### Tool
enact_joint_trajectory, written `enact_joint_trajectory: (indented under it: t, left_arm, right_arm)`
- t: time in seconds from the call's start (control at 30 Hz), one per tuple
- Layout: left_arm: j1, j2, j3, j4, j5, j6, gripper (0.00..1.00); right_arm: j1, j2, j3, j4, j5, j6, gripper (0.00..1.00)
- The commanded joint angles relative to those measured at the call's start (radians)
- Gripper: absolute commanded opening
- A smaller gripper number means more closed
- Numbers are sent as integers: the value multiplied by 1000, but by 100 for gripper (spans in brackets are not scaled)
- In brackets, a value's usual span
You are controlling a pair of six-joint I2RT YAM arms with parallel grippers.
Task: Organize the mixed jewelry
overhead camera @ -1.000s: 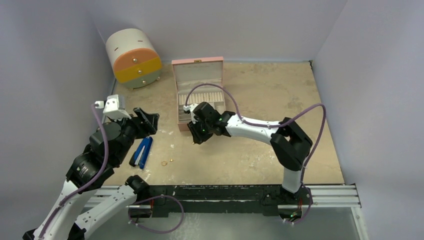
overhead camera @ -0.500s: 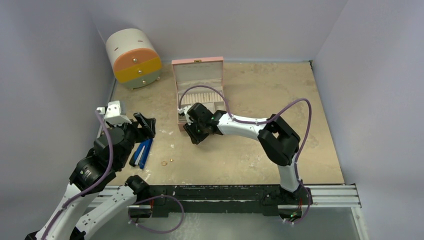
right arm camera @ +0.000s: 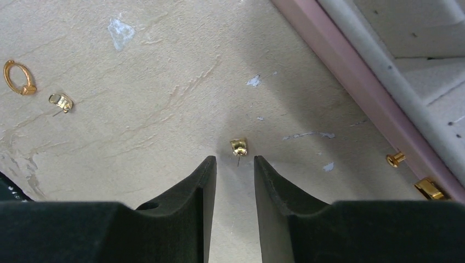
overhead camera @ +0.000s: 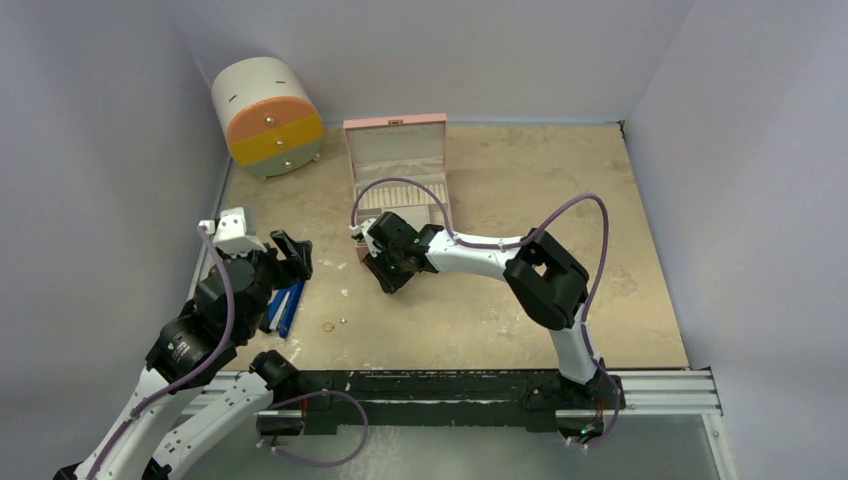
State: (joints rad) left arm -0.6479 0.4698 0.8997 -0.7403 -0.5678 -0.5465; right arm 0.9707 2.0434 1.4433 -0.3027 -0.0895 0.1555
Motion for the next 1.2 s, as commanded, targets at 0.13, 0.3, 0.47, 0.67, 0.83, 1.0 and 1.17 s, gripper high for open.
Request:
enact_joint_trajectory:
  t: [0.13,0.3,0.47,0.67,0.83,1.0,1.17]
  left_arm:
    - [8,-3,-6,56,-28,-1,69]
    - [7,-5,-9,56,-30,-1,70]
    - [7,-3,-9,58,-30,0,70]
    - [7,-2,-10,59,-32,1,71]
    - [8,-2,-12,60,-33,3,72]
    - [7,-1,-11,59,-33,2,72]
    - [7,4,-8,59,-27,5,72]
  right_arm:
    - [15,4,55,-1,26,-17,29]
    - [16,16,63,-7,42,-17,23]
    - [17,28,68,-8,48,-13,20]
    - [17,32,68,-8,52,-13,13]
    - [19,28,63,-7,56,-11,2]
    - [22,10,52,-6,70,-4,0]
    - [23,-36,23,12,80,13,0]
